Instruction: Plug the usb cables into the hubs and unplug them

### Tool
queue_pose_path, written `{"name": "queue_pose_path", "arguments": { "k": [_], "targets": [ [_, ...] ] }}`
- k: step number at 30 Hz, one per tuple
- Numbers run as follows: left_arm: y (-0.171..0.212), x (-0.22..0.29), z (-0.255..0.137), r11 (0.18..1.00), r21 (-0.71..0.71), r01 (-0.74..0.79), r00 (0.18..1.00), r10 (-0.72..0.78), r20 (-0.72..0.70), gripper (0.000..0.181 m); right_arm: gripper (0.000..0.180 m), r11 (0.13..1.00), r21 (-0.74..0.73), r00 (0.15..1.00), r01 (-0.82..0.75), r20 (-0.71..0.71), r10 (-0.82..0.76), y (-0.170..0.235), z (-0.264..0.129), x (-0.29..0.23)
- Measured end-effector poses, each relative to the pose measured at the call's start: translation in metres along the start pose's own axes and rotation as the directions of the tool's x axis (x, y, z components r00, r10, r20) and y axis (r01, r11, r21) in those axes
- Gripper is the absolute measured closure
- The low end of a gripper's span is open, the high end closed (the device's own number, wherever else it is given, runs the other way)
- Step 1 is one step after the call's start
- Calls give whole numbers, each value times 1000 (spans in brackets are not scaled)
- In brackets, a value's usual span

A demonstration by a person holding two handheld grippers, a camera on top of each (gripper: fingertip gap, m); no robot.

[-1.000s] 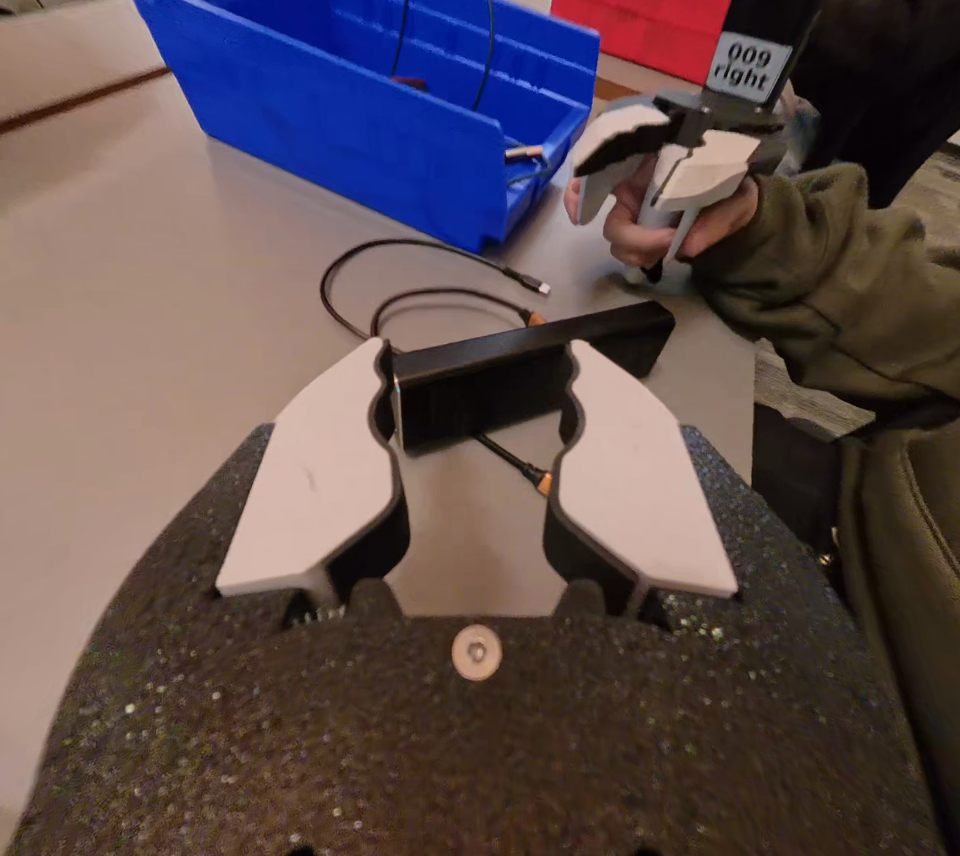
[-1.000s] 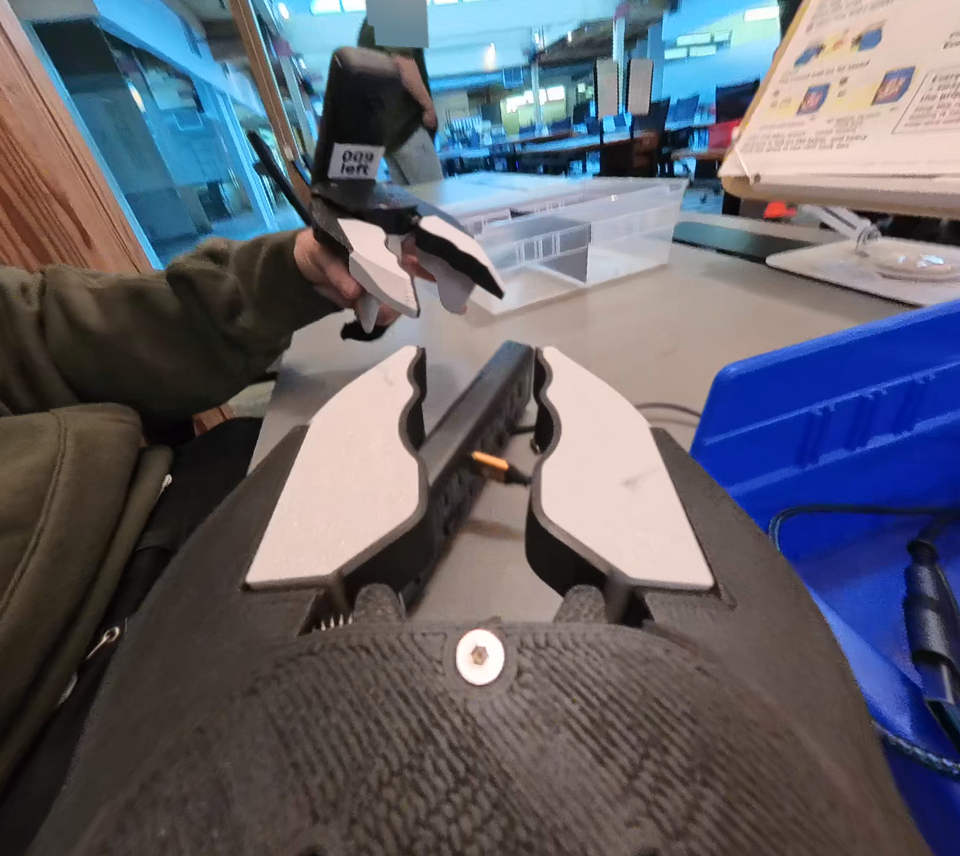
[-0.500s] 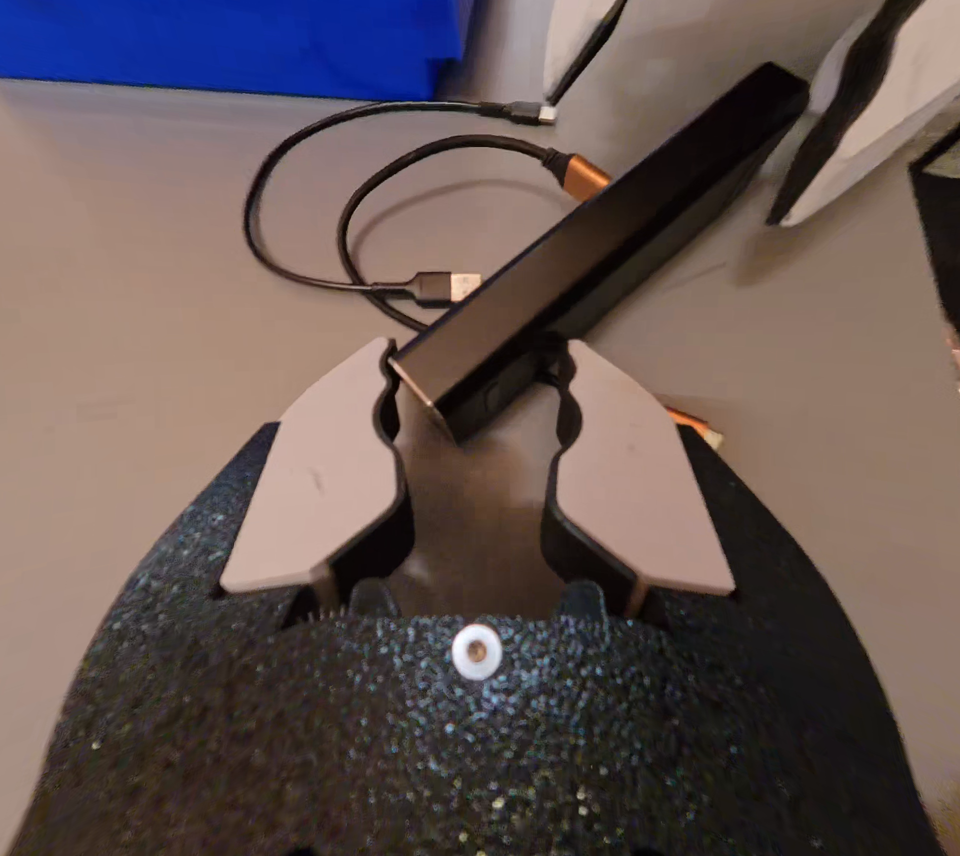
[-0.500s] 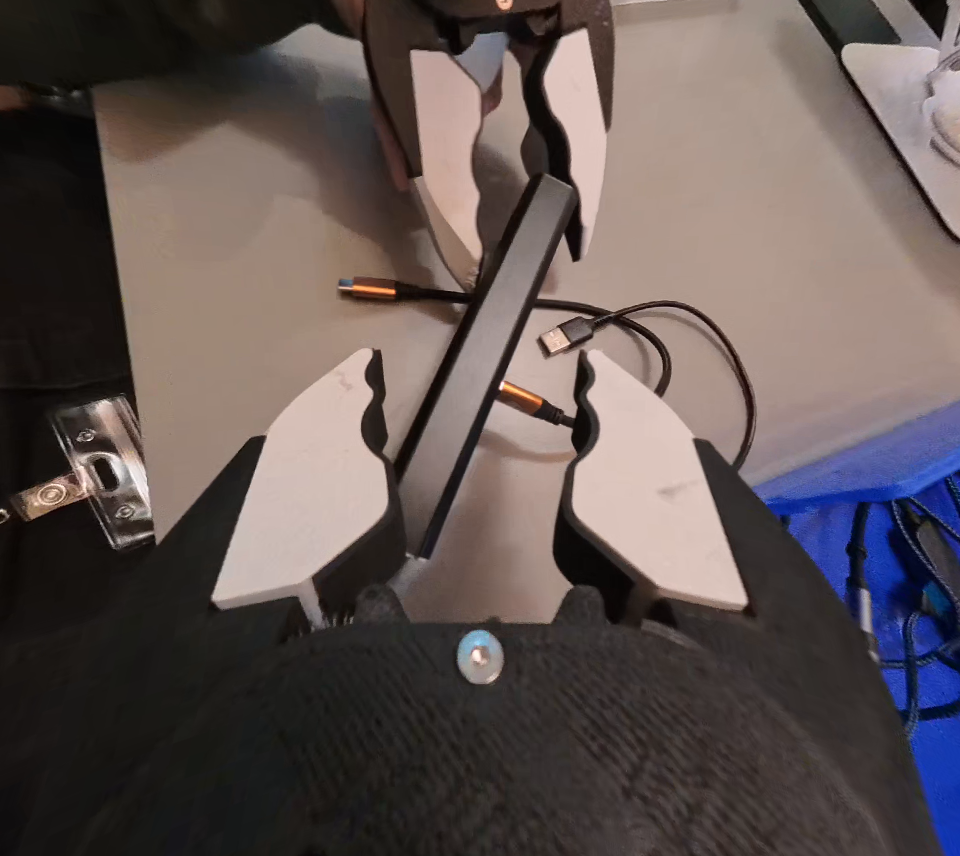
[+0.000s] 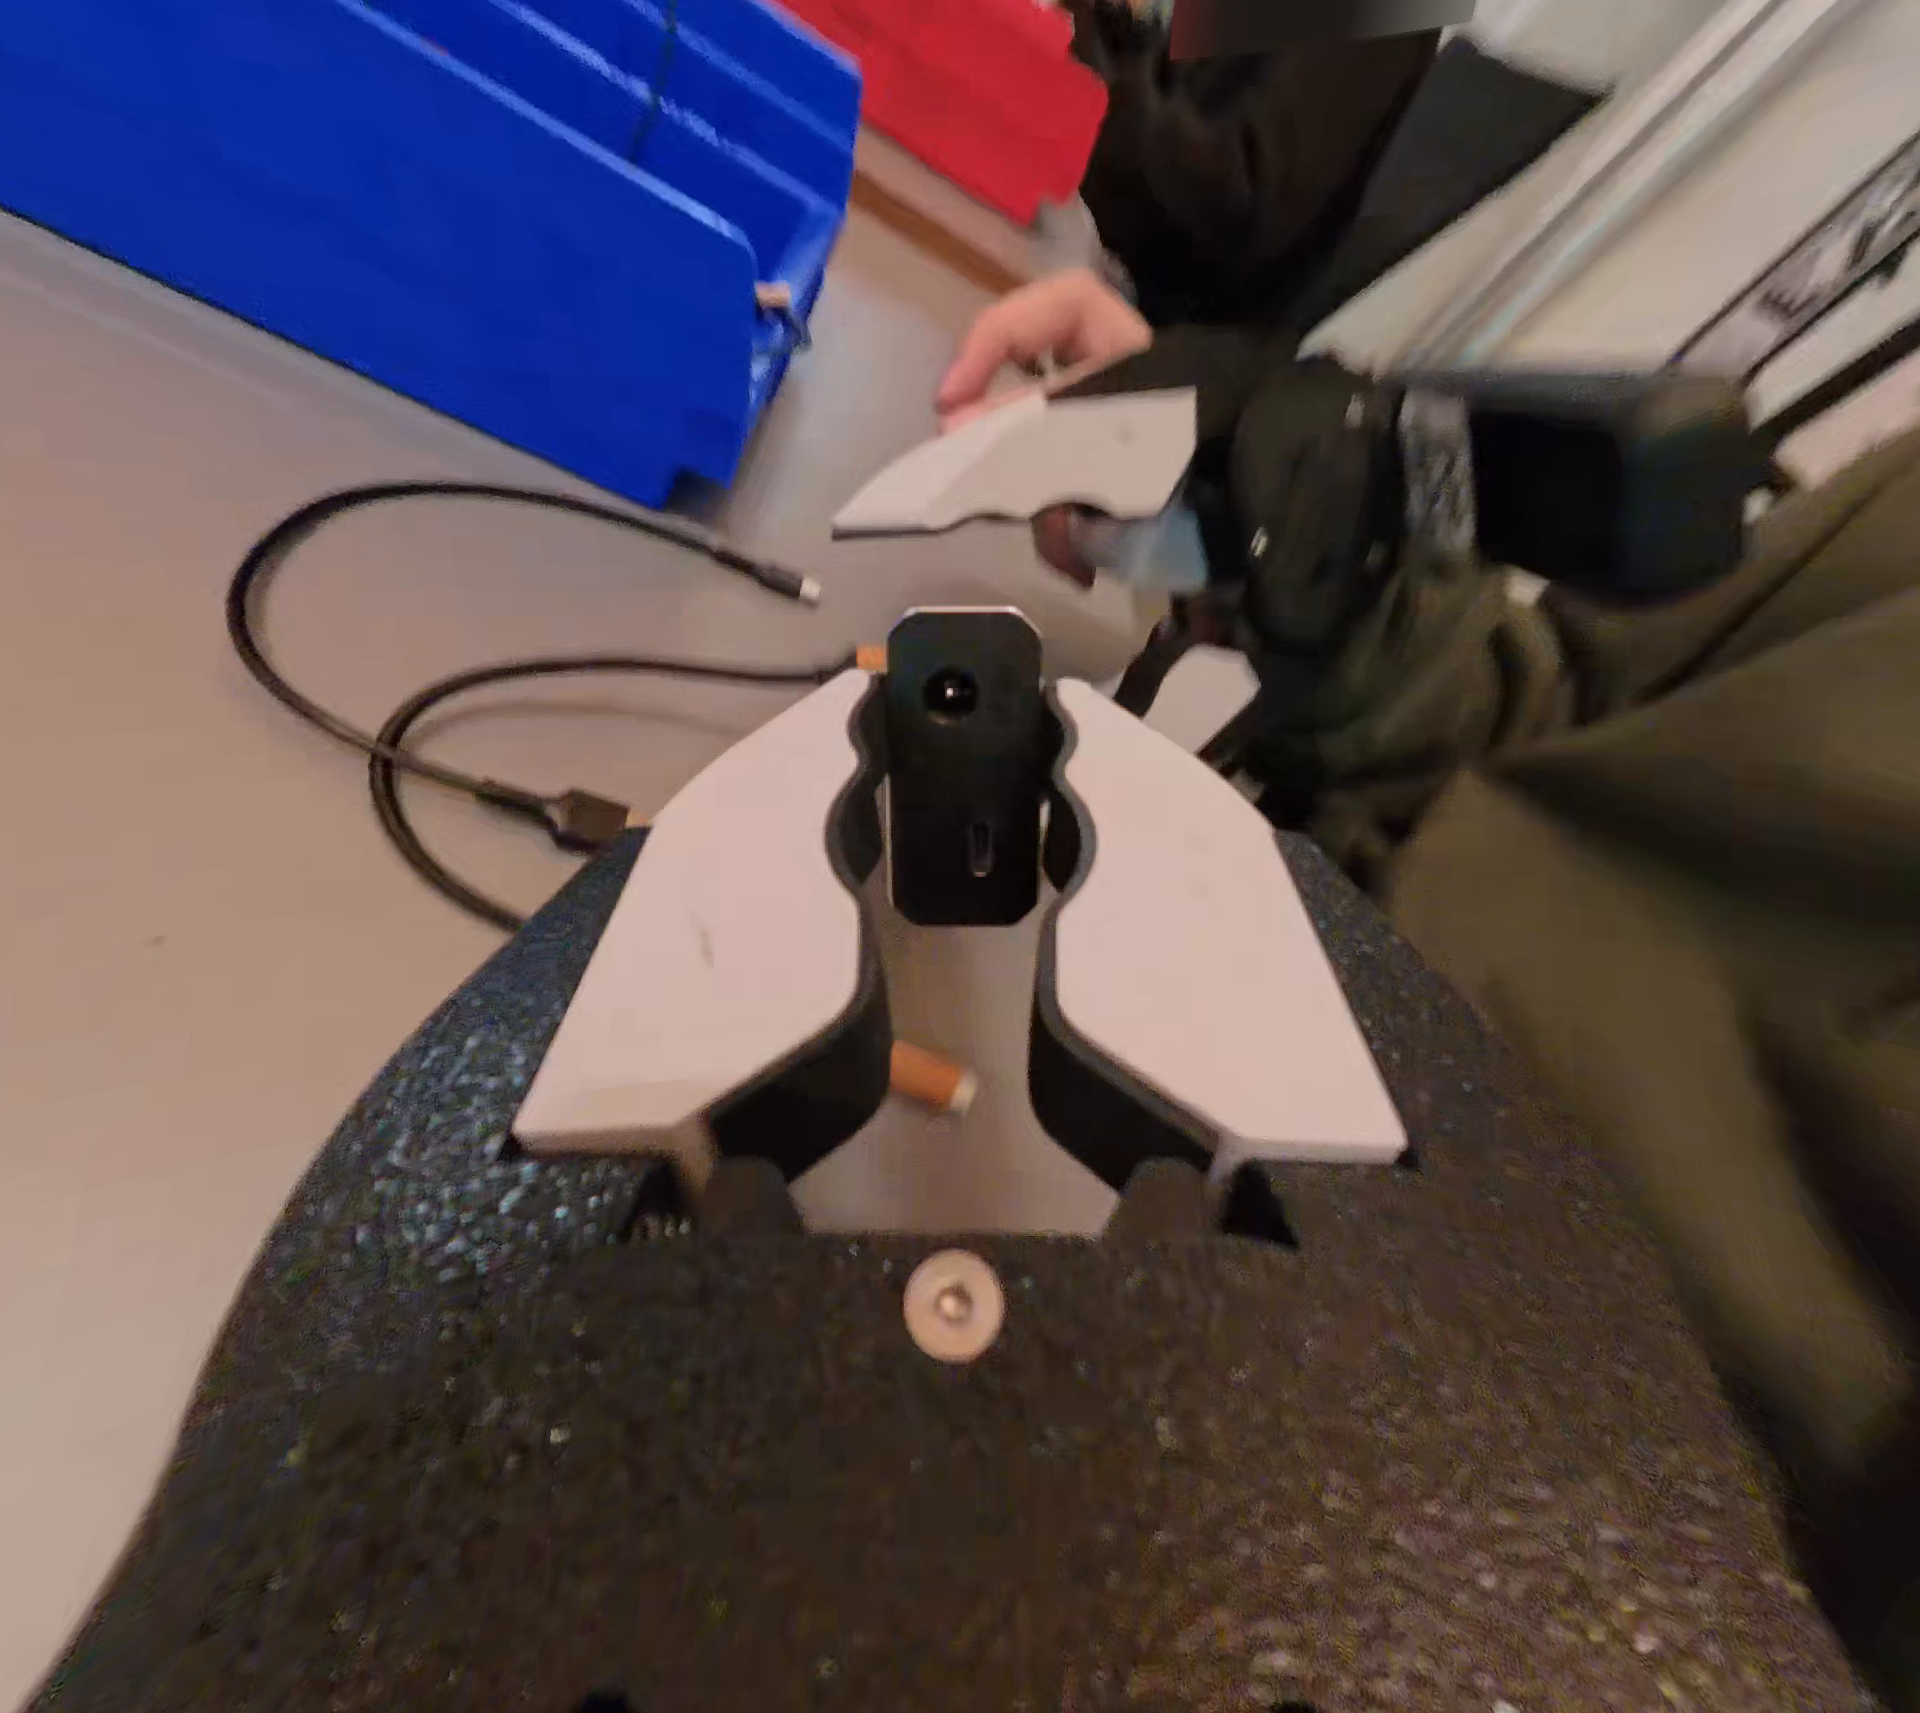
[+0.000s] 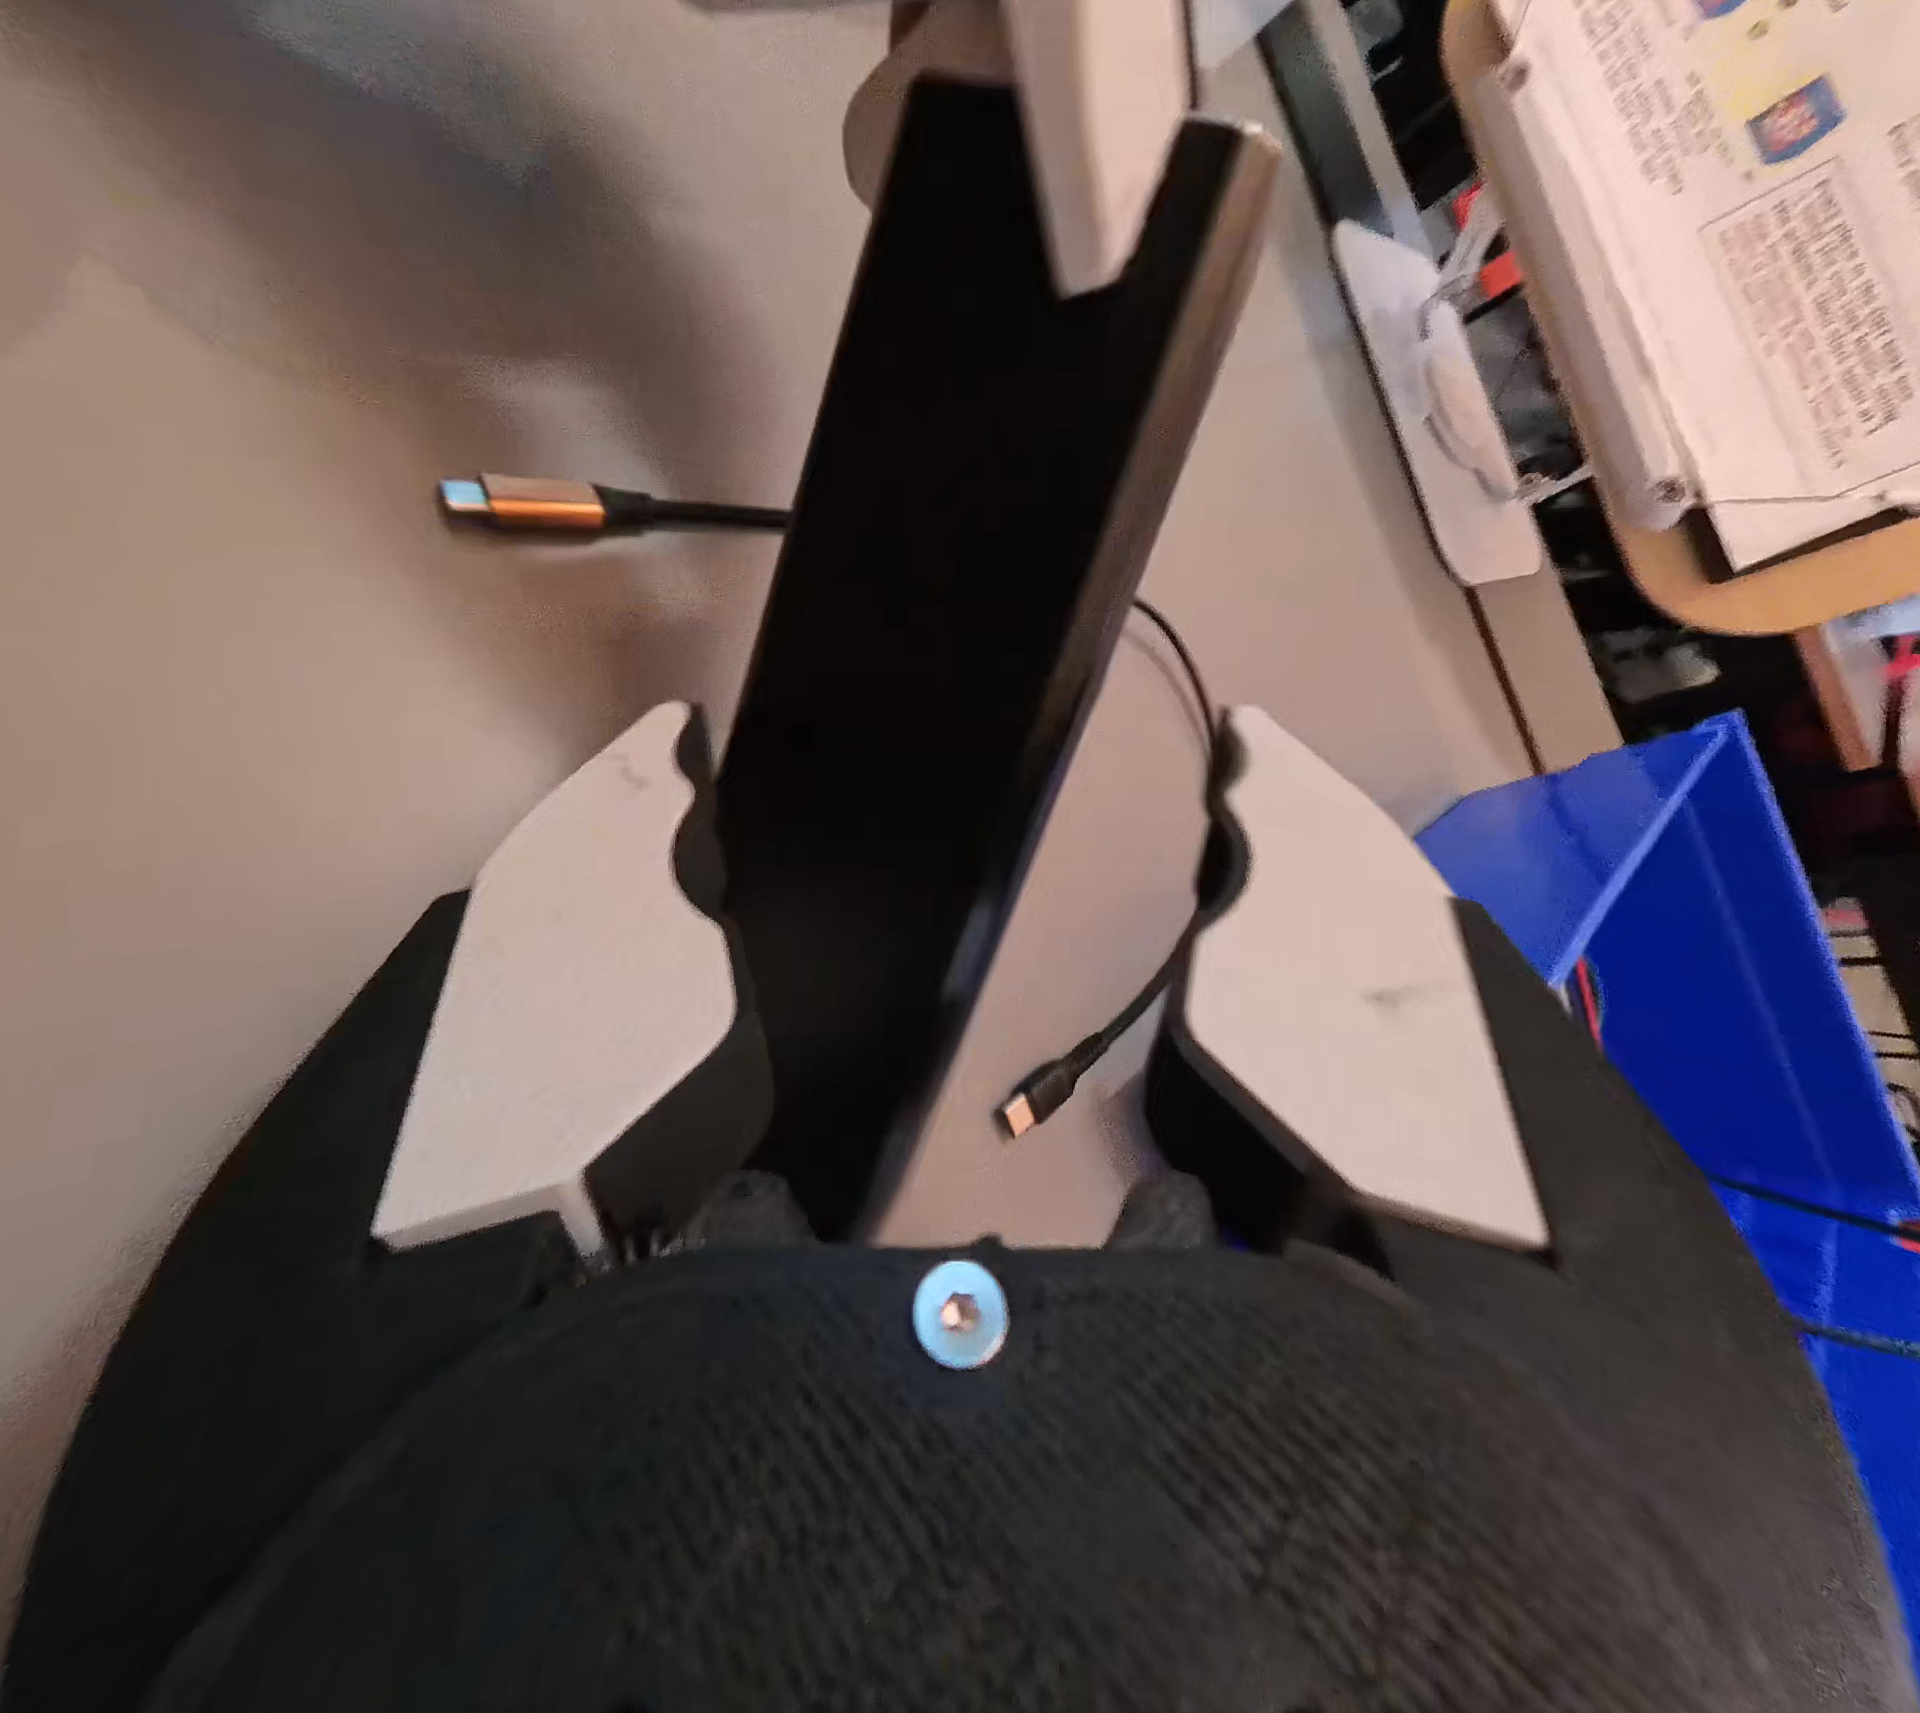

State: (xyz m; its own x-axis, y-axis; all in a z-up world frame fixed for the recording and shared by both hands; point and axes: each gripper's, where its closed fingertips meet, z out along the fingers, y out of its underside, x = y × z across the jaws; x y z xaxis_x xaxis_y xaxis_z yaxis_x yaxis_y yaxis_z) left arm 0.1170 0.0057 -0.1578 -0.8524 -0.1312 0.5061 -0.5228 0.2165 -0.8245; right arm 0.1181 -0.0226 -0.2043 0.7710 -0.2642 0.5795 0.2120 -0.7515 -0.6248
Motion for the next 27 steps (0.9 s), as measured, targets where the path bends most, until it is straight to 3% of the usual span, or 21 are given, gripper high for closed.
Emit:
{"name": "queue_pose_path", "arguments": {
  "k": [2, 8, 11, 13, 15, 18, 23, 27],
  "targets": [
    [-14, 5, -8, 996, 65, 60, 998, -62, 28, 154, 69, 995, 88, 998, -45, -44, 49, -17, 5, 2],
    [-38, -3, -26, 982, 184, 44, 953, -96, 286, 154, 69, 962, 127, 952, -243, -156, 261, -33, 30, -2],
    [-42, 1, -27, 984, 176, -18, 922, -51, 384, 154, 78, 884, 230, 883, -408, -145, 446, -50, 37, -5],
    [-43, 8, -23, 987, 139, -77, 902, 10, 431, 154, 103, 879, 249, 863, -407, -210, 459, -53, 36, 5],
    [-46, 14, -22, 984, 102, -147, 863, 77, 499, 154, 111, 864, 278, 865, -420, -166, 474, -55, 35, 8],
    [-48, 40, -11, 962, 33, -272, 868, 231, 440, 149, 116, 822, 348, 861, -451, -71, 503, -56, 27, 14],
    [-70, 68, -16, 873, 164, -460, 840, 367, 400, 130, 118, 490, 525, 685, -696, 282, 671, -60, -7, 43],
    [-52, 48, -15, 921, 79, -381, 868, 328, 373, 121, 118, 310, 645, 661, -698, 414, 626, -67, -50, 79]
  ]
}}
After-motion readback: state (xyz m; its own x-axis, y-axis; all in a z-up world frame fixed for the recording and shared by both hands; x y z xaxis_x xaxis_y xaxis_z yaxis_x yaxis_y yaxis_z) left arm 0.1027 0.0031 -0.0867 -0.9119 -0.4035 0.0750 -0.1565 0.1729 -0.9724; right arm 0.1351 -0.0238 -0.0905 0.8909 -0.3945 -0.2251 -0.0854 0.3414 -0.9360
